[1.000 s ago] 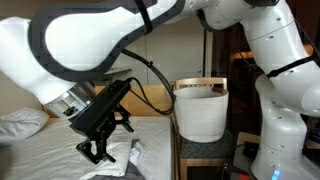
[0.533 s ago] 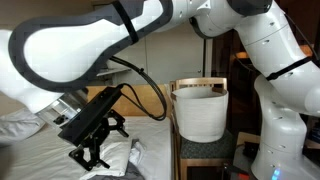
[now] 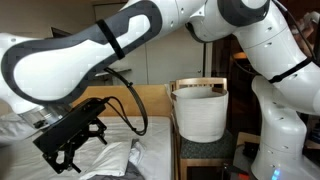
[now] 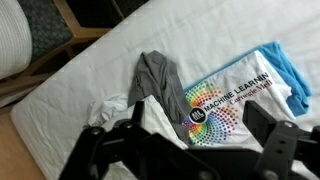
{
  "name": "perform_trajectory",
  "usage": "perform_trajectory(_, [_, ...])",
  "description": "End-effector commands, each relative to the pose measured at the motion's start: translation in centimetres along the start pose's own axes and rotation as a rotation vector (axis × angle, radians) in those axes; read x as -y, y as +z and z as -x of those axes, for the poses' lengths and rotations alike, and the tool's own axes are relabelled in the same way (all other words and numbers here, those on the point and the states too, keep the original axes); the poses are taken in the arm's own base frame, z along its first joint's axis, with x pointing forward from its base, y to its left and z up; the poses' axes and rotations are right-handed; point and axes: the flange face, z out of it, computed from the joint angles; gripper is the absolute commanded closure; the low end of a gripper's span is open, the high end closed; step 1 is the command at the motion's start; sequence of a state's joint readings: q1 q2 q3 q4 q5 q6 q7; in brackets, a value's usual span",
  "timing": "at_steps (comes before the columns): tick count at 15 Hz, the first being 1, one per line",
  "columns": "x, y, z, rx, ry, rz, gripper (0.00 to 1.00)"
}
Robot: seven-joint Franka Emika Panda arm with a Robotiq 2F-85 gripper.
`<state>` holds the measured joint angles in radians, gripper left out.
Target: Put the clothes in the laundry bag
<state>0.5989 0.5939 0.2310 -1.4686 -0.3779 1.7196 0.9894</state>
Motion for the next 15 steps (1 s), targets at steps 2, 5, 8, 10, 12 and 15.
perform_trajectory(2, [0.9,5.1,-5.1,-0.122,0.162,0.010,0.00])
perform_trajectory(5, [1.4,9.8,-8.0,-0.195,0.255,0.091,0.00])
perform_trajectory(8, [2.3,14.5,-9.5,-0.226,0.332,0.169,0.00])
perform_trajectory(10, [2.8,17.4,-10.4,-0.242,0.362,0.230,0.00])
perform_trajectory(12, [3.4,20.0,-10.8,-0.262,0.381,0.279,0.00])
perform_trajectory(15, [3.9,22.9,-11.6,-0.287,0.403,0.345,0.00])
